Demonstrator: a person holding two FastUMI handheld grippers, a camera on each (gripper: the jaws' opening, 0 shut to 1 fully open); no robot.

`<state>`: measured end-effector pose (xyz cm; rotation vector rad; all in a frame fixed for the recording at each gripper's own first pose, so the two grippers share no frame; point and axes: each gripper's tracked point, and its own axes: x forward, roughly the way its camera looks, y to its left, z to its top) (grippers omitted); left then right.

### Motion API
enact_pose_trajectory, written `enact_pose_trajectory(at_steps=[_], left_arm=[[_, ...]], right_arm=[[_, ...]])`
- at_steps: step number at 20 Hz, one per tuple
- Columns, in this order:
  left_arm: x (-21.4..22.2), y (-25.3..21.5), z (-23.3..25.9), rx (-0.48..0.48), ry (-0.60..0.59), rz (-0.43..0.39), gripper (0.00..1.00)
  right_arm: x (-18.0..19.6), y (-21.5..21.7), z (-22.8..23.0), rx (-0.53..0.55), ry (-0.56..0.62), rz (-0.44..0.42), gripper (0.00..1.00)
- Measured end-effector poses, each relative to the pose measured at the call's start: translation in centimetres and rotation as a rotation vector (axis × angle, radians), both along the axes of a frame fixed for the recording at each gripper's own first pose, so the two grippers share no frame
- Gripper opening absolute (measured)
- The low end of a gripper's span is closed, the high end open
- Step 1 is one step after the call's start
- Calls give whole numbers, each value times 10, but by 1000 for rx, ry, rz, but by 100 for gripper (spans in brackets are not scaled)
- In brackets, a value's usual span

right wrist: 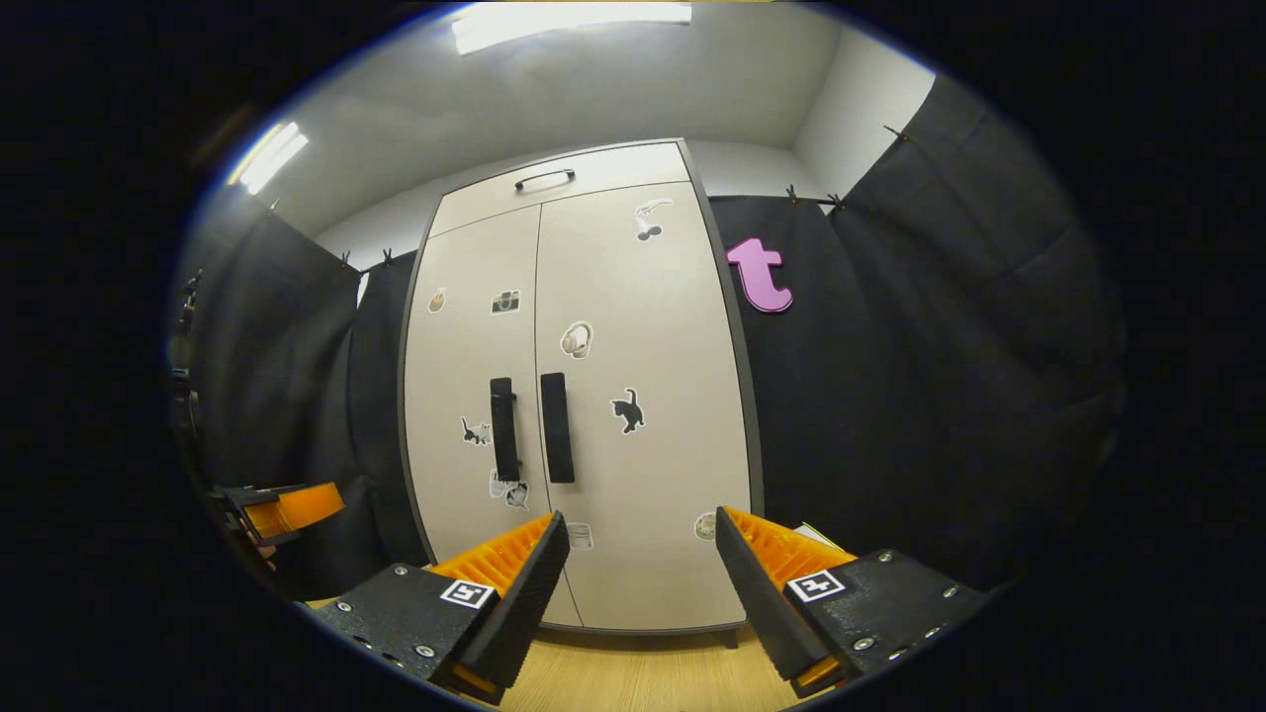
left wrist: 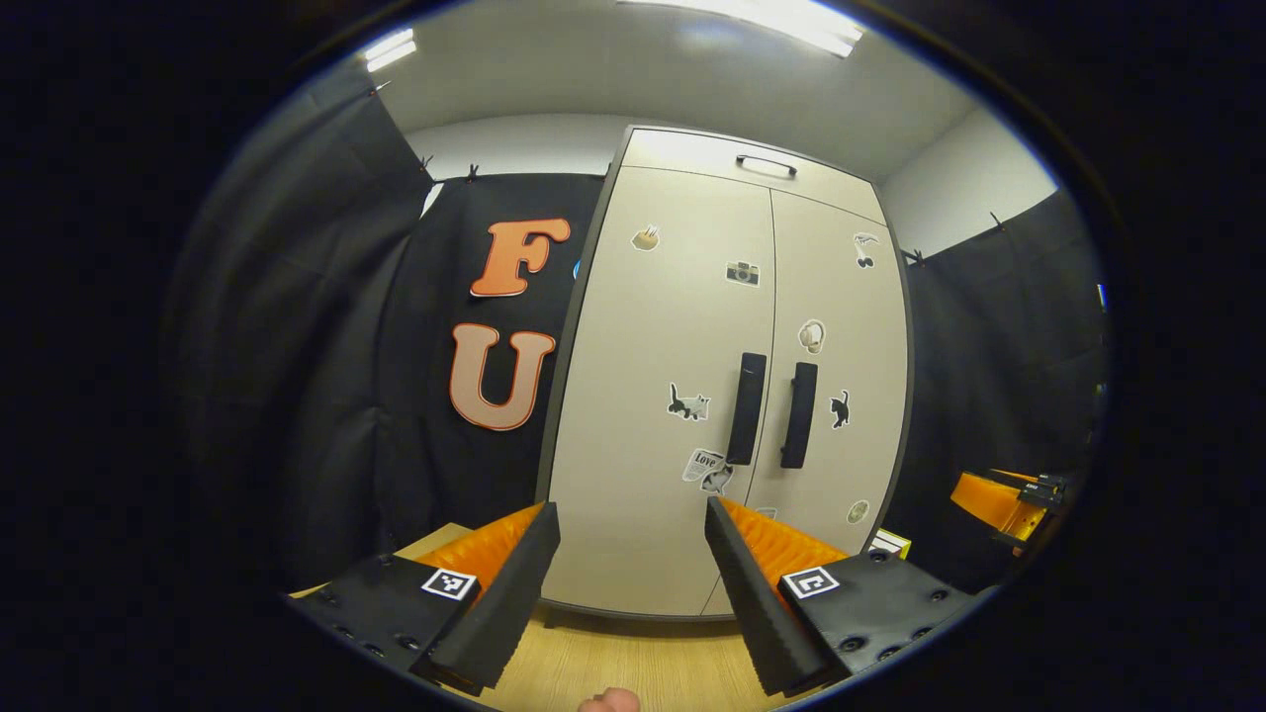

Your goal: Grab one shoe with the right hand and put it into the shoe cabinet, grab the other shoe with the left hand and put it into the shoe cabinet; then close the right door with the right hand and the left door with the left hand.

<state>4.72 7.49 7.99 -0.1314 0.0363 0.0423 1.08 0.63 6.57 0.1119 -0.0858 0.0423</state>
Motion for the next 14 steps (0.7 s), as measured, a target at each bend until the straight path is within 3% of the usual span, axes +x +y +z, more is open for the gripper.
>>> enact_pose_trajectory(at_steps=[14], left_arm=[[2,0,-2,-4,2,-5,96]], right_arm=[[-1,-1,0,-2,5,-8,92]])
